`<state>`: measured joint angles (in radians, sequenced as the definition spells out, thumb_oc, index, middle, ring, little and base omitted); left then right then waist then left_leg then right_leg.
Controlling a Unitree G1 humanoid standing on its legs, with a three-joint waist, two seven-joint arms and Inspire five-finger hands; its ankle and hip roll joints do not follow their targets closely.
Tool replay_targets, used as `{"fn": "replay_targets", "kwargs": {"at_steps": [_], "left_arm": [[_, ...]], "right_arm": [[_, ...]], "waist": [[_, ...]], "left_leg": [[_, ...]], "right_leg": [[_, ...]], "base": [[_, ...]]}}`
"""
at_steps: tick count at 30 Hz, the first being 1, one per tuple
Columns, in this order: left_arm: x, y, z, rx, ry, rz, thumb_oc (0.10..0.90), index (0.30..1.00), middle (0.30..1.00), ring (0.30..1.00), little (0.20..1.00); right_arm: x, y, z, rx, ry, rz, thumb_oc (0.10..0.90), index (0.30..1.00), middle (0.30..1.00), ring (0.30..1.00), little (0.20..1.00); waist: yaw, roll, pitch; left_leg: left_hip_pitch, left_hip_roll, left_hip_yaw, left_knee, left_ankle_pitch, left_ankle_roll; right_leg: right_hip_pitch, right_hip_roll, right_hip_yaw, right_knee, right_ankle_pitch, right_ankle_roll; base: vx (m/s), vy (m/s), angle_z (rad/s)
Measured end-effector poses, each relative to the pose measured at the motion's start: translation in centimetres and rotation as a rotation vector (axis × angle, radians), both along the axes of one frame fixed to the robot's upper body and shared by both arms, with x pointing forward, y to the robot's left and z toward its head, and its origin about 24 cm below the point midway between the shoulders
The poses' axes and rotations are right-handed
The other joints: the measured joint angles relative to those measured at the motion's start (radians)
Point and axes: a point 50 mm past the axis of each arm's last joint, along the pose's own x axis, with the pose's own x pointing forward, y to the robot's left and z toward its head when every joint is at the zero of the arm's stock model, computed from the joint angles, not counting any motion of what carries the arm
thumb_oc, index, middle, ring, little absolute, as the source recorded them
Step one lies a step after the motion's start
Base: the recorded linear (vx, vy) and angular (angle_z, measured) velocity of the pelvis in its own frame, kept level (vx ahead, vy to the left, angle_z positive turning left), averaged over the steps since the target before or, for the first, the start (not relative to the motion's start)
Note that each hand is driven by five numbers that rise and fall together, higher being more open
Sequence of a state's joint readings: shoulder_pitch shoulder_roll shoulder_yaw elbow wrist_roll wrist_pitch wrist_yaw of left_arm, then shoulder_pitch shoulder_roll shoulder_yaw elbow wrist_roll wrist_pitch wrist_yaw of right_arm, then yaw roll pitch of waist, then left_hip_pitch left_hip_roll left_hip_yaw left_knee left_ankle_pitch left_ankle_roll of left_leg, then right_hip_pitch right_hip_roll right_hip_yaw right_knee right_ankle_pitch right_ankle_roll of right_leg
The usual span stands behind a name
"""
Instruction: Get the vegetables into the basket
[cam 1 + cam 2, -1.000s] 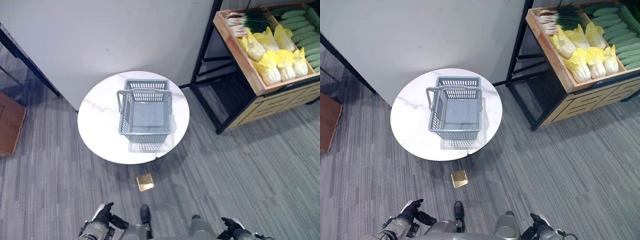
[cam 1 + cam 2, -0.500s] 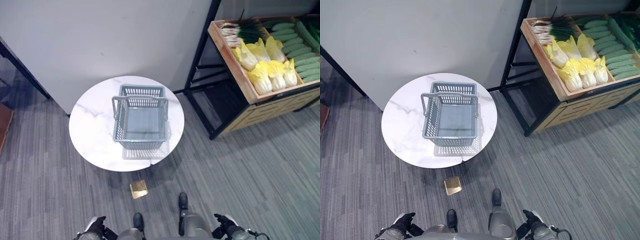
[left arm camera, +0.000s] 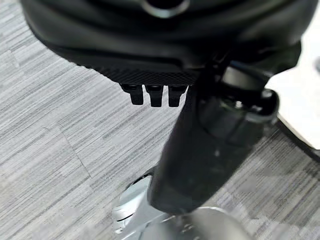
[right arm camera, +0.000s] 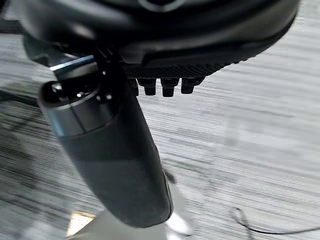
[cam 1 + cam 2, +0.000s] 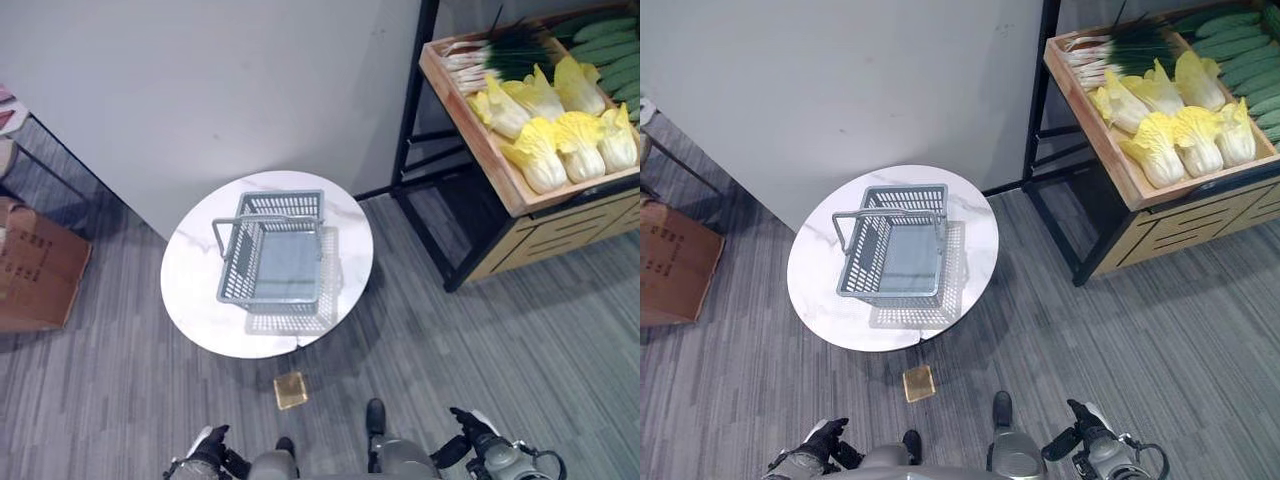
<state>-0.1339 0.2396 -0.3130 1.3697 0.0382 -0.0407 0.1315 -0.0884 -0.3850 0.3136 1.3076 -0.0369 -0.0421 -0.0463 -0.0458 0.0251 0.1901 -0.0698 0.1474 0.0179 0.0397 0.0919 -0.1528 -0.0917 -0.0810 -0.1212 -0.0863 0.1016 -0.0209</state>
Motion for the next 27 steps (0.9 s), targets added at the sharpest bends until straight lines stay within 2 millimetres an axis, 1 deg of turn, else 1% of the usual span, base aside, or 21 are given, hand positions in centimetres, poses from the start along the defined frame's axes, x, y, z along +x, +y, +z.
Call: {"fn": "replay_targets", "kwargs": {"at_steps": [2, 3, 4, 5, 6, 7, 8, 9, 10, 11, 12, 13, 14, 16, 20, 21, 22, 23, 24, 26, 27], "left_arm": [[0.0, 0.1, 0.0, 0.016, -0.001, -0.006, 0.9, 1.0, 1.0, 1.0, 1.0], [0.1, 0.1, 0.1, 0.019, -0.008, -0.01, 0.9, 1.0, 1.0, 1.0, 1.0], [-0.8, 0.1, -0.1, 0.017, 0.002, -0.003, 0.9, 1.0, 1.0, 1.0, 1.0], [-1.1, 0.1, -0.2, 0.014, 0.007, -0.002, 0.9, 1.0, 1.0, 1.0, 1.0], [-1.1, -0.1, -0.2, 0.01, 0.008, -0.004, 0.9, 1.0, 1.0, 1.0, 1.0], [-1.2, -0.5, -0.4, -0.001, 0.012, -0.011, 0.9, 1.0, 1.0, 1.0, 1.0], [-1.1, -0.8, -0.4, -0.007, 0.01, -0.023, 0.9, 1.0, 1.0, 1.0, 1.0], [-0.9, -0.5, -0.3, 0.006, 0.007, -0.041, 0.9, 1.0, 1.0, 1.0, 1.0], [-0.9, -0.1, -0.2, 0.022, 0.007, -0.052, 0.9, 1.0, 1.0, 1.0, 1.0], [-0.7, 0.3, 0.0, 0.033, 0.004, -0.055, 0.9, 1.0, 1.0, 1.0, 1.0], [-0.9, 0.8, 0.0, 0.042, 0.009, -0.056, 0.9, 1.0, 1.0, 1.0, 1.0], [-0.9, 0.9, 0.1, 0.044, 0.009, -0.055, 0.9, 1.0, 1.0, 1.0, 1.0], [-1.0, 0.9, 0.0, 0.044, 0.01, -0.054, 0.9, 1.0, 1.0, 1.0, 1.0], [-1.0, 1.0, 0.1, 0.044, 0.005, -0.047, 0.9, 1.0, 1.0, 1.0, 1.0], [-1.5, 1.5, 0.0, 0.04, 0.008, 0.007, 0.9, 1.0, 1.0, 1.0, 1.0], [-1.8, 1.5, 0.0, 0.04, 0.012, 0.015, 0.9, 1.0, 1.0, 1.0, 1.0], [-2.3, 1.7, -0.1, 0.027, 0.013, 0.077, 0.9, 1.0, 1.0, 1.0, 1.0], [-2.8, 1.8, -0.2, 0.021, 0.016, 0.115, 0.9, 1.0, 1.0, 1.0, 1.0], [-3.3, 1.9, -0.2, 0.019, 0.022, 0.139, 0.9, 1.0, 1.0, 1.0, 1.0], [-3.8, 2.1, -0.3, 0.021, 0.031, 0.152, 0.9, 1.0, 1.0, 1.0, 1.0], [-4.2, 2.1, -0.3, 0.021, 0.04, 0.155, 0.9, 1.0, 1.0, 1.0, 1.0]], "right_arm": [[-0.6, -0.2, -0.1, -0.006, 0.013, -0.027, 0.9, 1.0, 1.0, 1.0, 1.0], [-0.8, -0.3, -0.1, -0.007, 0.016, -0.031, 0.9, 1.0, 1.0, 1.0, 1.0], [-0.8, -0.4, -0.1, -0.013, 0.012, -0.034, 0.9, 1.0, 1.0, 1.0, 1.0], [-0.7, -0.3, 0.0, -0.011, 0.002, -0.031, 0.9, 1.0, 1.0, 1.0, 1.0], [-0.7, -0.3, -0.1, -0.01, -0.002, -0.032, 0.9, 1.0, 1.0, 1.0, 1.0], [-0.8, -0.3, -0.1, -0.01, -0.002, -0.032, 0.9, 1.0, 1.0, 1.0, 1.0], [-1.2, -0.4, -0.1, -0.012, 0.007, -0.037, 0.9, 1.0, 1.0, 1.0, 1.0], [-1.3, 0.4, -0.5, 0.007, 0.008, -0.042, 0.9, 1.0, 1.0, 1.0, 1.0], [-1.5, 1.0, -0.7, 0.026, 0.013, -0.041, 0.9, 1.0, 1.0, 1.0, 1.0], [-1.9, 1.7, -1.0, 0.043, 0.022, -0.041, 0.9, 1.0, 1.0, 1.0, 1.0], [-2.4, 2.7, -1.4, 0.07, 0.04, -0.038, 0.9, 1.0, 1.0, 1.0, 1.0], [-2.7, 3.2, -1.7, 0.084, 0.051, -0.036, 0.9, 1.0, 1.0, 1.0, 1.0], [-2.9, 3.7, -1.8, 0.096, 0.058, -0.032, 0.9, 1.0, 1.0, 1.0, 1.0], [-3.1, 4.5, -2.1, 0.114, 0.072, -0.017, 0.9, 1.0, 1.0, 1.0, 1.0], [-3.5, 4.2, -2.1, 0.108, 0.087, -0.037, 0.9, 1.0, 1.0, 1.0, 1.0], [-3.7, 4.0, -2.1, 0.109, 0.081, -0.063, 0.9, 1.0, 1.0, 1.0, 1.0], [-4.0, 3.5, -2.0, 0.113, 0.071, -0.146, 0.9, 1.0, 1.0, 1.0, 1.0], [-4.2, 3.3, -2.0, 0.106, 0.069, -0.178, 0.9, 1.0, 1.0, 1.0, 1.0], [-4.2, 2.7, -1.8, 0.087, 0.056, -0.208, 0.9, 1.0, 1.0, 1.0, 1.0], [-4.4, 1.5, -1.5, 0.059, 0.051, -0.232, 0.9, 1.0, 1.0, 1.0, 1.0], [-3.9, -0.7, -0.7, -0.009, 0.011, -0.273, 0.9, 1.0, 1.0, 1.0, 1.0]], "waist": [[0.002, 0.0, 0.0], [0.003, 0.0, 0.0], [0.005, 0.003, -0.002], [0.0, 0.005, -0.003], [-0.003, 0.005, -0.003], [-0.005, 0.028, -0.016], [-0.011, 0.029, -0.016], [-0.006, 0.014, -0.015], [-0.006, -0.008, -0.023], [-0.007, -0.024, -0.026], [-0.006, -0.039, -0.026], [-0.005, -0.049, -0.031], [-0.003, -0.05, -0.031], [0.002, -0.055, -0.029], [0.001, -0.062, -0.027], [0.001, -0.064, -0.028], [0.001, -0.065, -0.032], [0.0, -0.066, -0.037], [0.001, -0.067, -0.051], [0.002, -0.067, -0.066], [0.002, -0.067, -0.073]], "left_leg": [[-0.006, 0.026, 0.002, -0.077, 0.005, -0.007], [-0.002, 0.032, 0.003, -0.087, 0.004, -0.007], [0.009, 0.04, 0.03, -0.095, 0.005, -0.006], [0.015, 0.033, 0.032, -0.087, 0.003, 0.003], [0.026, 0.022, 0.033, -0.084, -0.003, 0.014], [0.044, -0.002, 0.038, -0.088, -0.013, 0.039], [0.051, -0.009, 0.052, -0.094, -0.032, 0.071], [0.064, -0.027, 0.071, -0.113, -0.028, 0.099], [0.067, -0.048, 0.08, -0.129, -0.023, 0.108], [0.067, -0.065, 0.089, -0.132, -0.024, 0.124], [0.074, -0.094, 0.104, -0.128, -0.028, 0.14], [0.078, -0.11, 0.11, -0.128, -0.029, 0.146], [0.08, -0.119, 0.115, -0.128, -0.033, 0.152], [0.088, -0.133, 0.129, -0.128, -0.039, 0.161], [0.112, -0.127, 0.143, -0.128, -0.049, 0.16], [0.119, -0.124, 0.144, -0.129, -0.054, 0.157], [0.137, -0.118, 0.151, -0.133, -0.067, 0.156], [0.144, -0.114, 0.152, -0.133, -0.072, 0.155], [0.144, -0.104, 0.154, -0.134, -0.077, 0.151], [0.142, -0.097, 0.152, -0.134, -0.078, 0.148], [0.144, -0.09, 0.151, -0.133, -0.077, 0.143]], "right_leg": [[0.0, 0.003, 0.003, 0.001, 0.0, 0.001], [-0.005, 0.005, 0.007, 0.001, 0.002, 0.003], [-0.017, 0.009, 0.032, 0.007, 0.009, 0.015], [-0.017, 0.009, 0.035, 0.009, 0.011, 0.018], [-0.017, 0.009, 0.039, 0.009, 0.017, 0.027], [-0.017, 0.015, 0.043, 0.013, 0.026, 0.041], [-0.028, 0.021, 0.043, 0.02, 0.035, 0.054], [-0.037, 0.003, 0.06, 0.038, 0.028, 0.061], [-0.051, -0.015, 0.07, 0.045, 0.024, 0.067], [-0.058, -0.032, 0.079, 0.053, 0.03, 0.076], [-0.065, -0.065, 0.093, 0.07, 0.038, 0.106], [-0.065, -0.081, 0.093, 0.073, 0.05, 0.118], [-0.065, -0.091, 0.094, 0.075, 0.05, 0.13], [-0.066, -0.101, 0.093, 0.074, 0.059, 0.141], [-0.045, -0.093, 0.091, 0.066, 0.06, 0.143], [-0.039, -0.09, 0.092, 0.062, 0.058, 0.143], [-0.015, -0.083, 0.092, 0.044, 0.054, 0.141], [0.001, -0.079, 0.09, 0.03, 0.053, 0.141], [0.007, -0.072, 0.089, 0.019, 0.049, 0.147], [0.01, -0.065, 0.082, 0.009, 0.05, 0.146], [0.018, -0.058, 0.077, 0.0, 0.052, 0.14]], "base": [[0.06, 0.152, 0.09], [0.05, 0.191, -0.44], [0.05, 0.209, -0.62], [0.04, 0.147, -0.72], [0.04, 0.196, -0.45], [0.02, 0.194, -0.39], [0.02, 0.256, -0.33], [0.0, 0.19, -0.24], [-0.01, 0.123, -0.19], [-0.02, 0.145, -0.21], [-0.02, 0.117, -0.16], [-0.02, 0.134, -0.14], [-0.01, 0.078, -0.1], [0.0, 0.056, -0.16], [0.04, 0.032, -0.13], [0.08, 0.01, -0.11], [0.06, -0.022, -0.12], [0.03, -0.035, -0.11], [0.03, -0.039, -0.03], [0.0, 0.0, 0.0], [0.0, 0.0, 0.0]]}}
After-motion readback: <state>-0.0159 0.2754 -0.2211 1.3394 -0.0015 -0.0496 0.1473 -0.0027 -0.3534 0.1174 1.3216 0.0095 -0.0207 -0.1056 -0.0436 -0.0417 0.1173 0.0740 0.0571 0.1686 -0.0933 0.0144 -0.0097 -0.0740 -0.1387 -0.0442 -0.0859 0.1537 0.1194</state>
